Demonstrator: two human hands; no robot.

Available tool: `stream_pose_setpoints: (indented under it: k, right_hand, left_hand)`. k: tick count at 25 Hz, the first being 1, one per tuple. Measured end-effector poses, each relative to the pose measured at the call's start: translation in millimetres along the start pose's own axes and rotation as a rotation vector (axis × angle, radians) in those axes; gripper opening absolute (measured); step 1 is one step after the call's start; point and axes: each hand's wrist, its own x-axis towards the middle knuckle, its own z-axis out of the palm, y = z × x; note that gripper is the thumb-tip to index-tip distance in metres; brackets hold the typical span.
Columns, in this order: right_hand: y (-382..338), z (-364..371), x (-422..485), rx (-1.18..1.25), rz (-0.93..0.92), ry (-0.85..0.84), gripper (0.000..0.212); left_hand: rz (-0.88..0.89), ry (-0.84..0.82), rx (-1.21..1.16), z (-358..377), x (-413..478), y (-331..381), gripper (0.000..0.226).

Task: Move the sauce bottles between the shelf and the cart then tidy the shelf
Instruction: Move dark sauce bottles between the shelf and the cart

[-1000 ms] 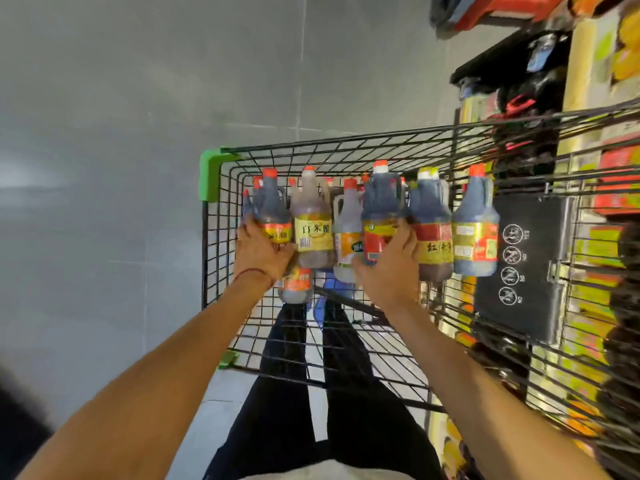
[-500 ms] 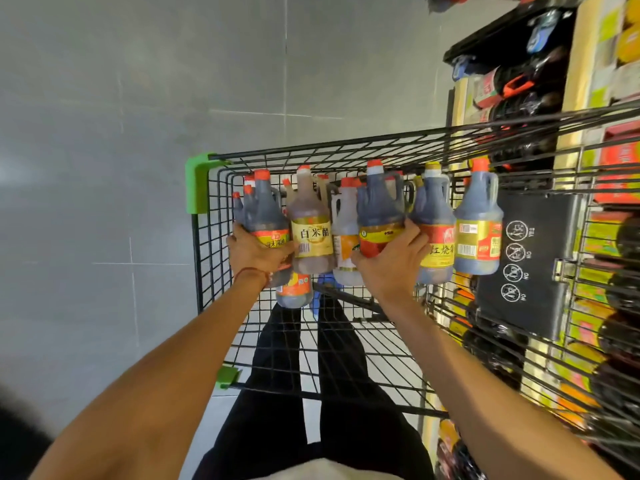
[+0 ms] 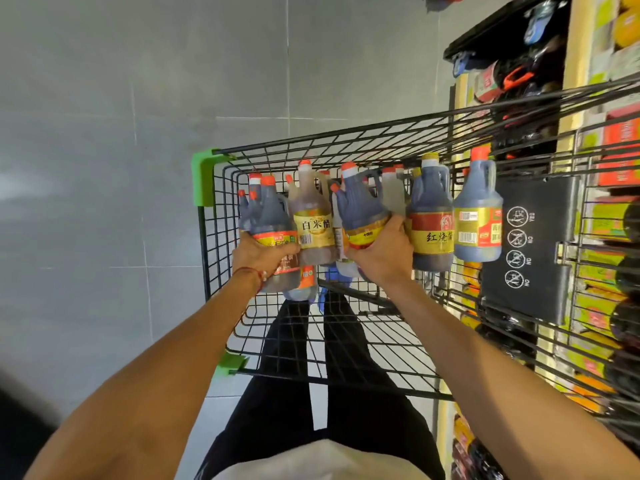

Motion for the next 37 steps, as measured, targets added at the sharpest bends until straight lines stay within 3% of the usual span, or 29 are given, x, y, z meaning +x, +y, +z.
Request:
stream_pose_setpoints:
  k: [4, 8, 13, 16, 18, 22, 27, 30, 37]
  right_hand:
    - [9, -12, -2, 0.185, 0.101, -0.051, 0.091]
    - [26, -30, -33, 0.403, 0.045, -0.064, 0.090]
    - [45, -71, -86, 0.463, -0.052, -0.038, 0.099]
    - [53, -84, -122, 0.498, -0.056, 0.041, 0.096]
    - [58, -87, -151, 0.523, -0.054, 0.127, 0.095]
    - [67, -79, -212, 0.713, 0.019, 0.363, 0.092]
    - [89, -67, -285, 0.862, 0.066, 0.506, 0.088]
    - [110, -55, -340, 0.913, 0.102, 0.640, 0.086]
    - [185, -33, -457, 1.072, 0.218, 0.884, 0.086]
  left_hand:
    - [0.066, 0.004, -0.034, 2, -23, -4, 0.084]
    - [0.154, -0.017, -0.091, -1, -58, -3, 0.098]
    - [0.322, -0.020, -0.073, -8, -105, 8, 0.064]
    - [0.435, -0.025, -0.030, -13, -126, 15, 0.092]
    - [0.531, -0.054, 0.003, -14, -139, 16, 0.096]
    - [0.774, -0.197, 0.060, -20, -170, 13, 0.075]
    - [0.907, -0.441, 0.048, -23, -200, -7, 0.074]
    - [0.973, -0.566, 0.110, -8, -234, -14, 0.092]
    - [1.183, -0.857, 0.254, 57, -341, -52, 0.076]
